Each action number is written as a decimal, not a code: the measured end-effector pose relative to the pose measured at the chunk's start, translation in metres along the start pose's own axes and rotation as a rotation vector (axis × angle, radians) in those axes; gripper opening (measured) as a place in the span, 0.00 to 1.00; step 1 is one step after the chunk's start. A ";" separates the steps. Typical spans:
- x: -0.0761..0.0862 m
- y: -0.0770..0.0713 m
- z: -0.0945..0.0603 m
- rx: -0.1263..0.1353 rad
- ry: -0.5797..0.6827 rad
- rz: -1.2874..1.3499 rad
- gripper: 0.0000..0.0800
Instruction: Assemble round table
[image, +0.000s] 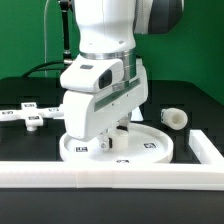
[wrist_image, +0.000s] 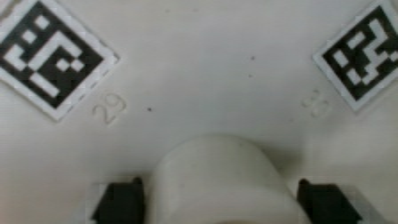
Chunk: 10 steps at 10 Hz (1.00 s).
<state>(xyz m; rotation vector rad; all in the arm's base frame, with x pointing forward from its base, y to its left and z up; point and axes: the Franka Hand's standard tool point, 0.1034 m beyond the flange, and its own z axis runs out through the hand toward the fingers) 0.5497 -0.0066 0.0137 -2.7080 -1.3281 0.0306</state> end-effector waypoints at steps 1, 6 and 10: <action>0.000 0.000 0.000 0.000 0.000 0.000 0.52; 0.024 -0.012 0.002 0.002 0.004 0.005 0.52; 0.037 -0.017 0.004 -0.014 0.002 0.017 0.52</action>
Offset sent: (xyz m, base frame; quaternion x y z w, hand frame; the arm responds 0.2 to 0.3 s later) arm -0.0012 0.0249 -0.0005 0.0024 -0.0112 0.0114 0.9999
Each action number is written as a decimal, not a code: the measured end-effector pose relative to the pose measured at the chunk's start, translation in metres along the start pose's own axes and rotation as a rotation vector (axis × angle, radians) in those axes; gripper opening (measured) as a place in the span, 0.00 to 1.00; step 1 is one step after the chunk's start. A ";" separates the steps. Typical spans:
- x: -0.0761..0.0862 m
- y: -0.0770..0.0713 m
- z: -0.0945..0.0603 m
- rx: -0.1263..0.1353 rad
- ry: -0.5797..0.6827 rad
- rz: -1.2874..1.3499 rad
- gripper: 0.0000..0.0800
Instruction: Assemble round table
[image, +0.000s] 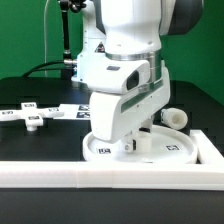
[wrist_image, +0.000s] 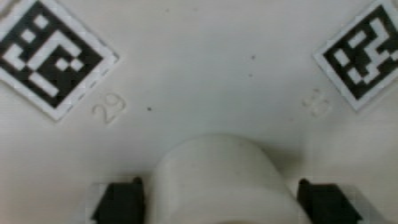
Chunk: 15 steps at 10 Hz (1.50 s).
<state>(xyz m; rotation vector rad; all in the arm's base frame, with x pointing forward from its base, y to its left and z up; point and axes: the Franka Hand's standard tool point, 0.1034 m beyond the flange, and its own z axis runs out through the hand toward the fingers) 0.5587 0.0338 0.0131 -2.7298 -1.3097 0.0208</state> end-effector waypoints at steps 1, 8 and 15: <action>0.000 0.001 0.000 -0.001 -0.001 -0.002 0.52; -0.016 -0.002 -0.022 -0.019 0.000 0.082 0.81; -0.032 -0.064 -0.040 -0.072 0.032 0.473 0.81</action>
Offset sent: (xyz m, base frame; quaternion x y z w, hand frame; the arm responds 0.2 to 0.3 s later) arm 0.0000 0.0000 0.0000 0.0000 0.0000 0.0000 1.0000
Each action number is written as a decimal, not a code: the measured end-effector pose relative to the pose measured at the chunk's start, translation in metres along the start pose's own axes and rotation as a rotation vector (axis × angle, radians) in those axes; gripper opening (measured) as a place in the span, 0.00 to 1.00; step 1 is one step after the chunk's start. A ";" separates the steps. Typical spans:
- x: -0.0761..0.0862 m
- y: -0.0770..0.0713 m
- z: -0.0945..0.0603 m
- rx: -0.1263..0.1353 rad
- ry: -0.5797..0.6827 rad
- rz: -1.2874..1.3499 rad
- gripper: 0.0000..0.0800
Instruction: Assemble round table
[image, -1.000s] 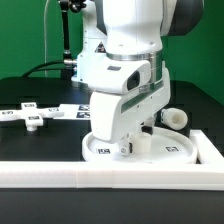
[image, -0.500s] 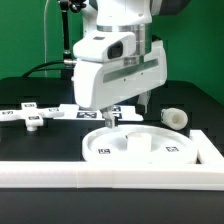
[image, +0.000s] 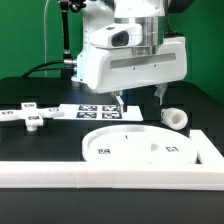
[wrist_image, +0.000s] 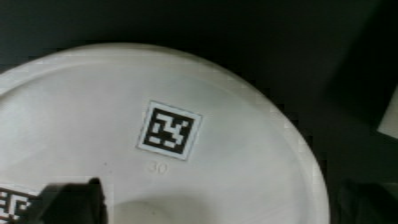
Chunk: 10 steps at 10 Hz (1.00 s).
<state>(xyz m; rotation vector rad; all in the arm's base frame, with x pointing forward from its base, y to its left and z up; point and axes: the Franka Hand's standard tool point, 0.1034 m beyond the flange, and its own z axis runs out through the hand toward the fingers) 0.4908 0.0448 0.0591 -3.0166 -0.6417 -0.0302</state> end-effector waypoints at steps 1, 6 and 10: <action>0.000 0.000 0.000 0.005 0.002 0.095 0.81; 0.002 -0.039 0.004 0.022 -0.015 0.583 0.81; 0.003 -0.065 0.012 0.035 -0.103 0.526 0.81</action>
Offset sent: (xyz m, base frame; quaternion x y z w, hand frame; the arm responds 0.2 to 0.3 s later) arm -0.0228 0.0011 0.0030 -0.0248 -0.0279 0.3856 0.9219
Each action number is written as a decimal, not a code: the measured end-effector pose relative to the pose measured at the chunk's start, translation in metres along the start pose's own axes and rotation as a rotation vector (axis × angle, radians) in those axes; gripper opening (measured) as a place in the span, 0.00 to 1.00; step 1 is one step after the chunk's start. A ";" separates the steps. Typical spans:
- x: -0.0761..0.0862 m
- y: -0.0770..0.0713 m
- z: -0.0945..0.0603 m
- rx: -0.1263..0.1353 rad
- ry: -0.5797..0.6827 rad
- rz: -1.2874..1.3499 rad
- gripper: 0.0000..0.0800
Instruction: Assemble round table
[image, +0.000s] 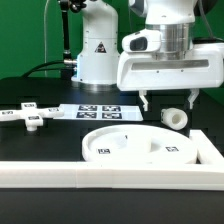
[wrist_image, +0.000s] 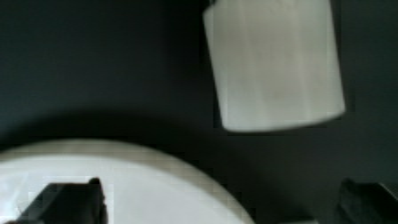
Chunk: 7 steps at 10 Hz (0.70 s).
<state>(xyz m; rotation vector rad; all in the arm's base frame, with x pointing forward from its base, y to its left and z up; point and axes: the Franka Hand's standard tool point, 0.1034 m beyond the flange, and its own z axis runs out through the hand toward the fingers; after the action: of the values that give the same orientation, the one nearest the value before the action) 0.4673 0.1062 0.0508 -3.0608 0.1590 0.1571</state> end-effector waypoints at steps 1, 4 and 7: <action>0.001 0.000 -0.001 -0.004 -0.048 0.001 0.81; -0.005 -0.001 -0.001 -0.027 -0.285 0.013 0.81; -0.006 -0.011 0.002 -0.039 -0.470 -0.003 0.81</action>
Offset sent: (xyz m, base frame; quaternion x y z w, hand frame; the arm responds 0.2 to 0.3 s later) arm -0.0028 0.0047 0.0033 -0.0387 -0.2102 0.0518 0.9755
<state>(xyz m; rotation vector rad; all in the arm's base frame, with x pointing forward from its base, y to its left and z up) 0.4626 0.1176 0.0499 -2.9568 0.1212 0.8725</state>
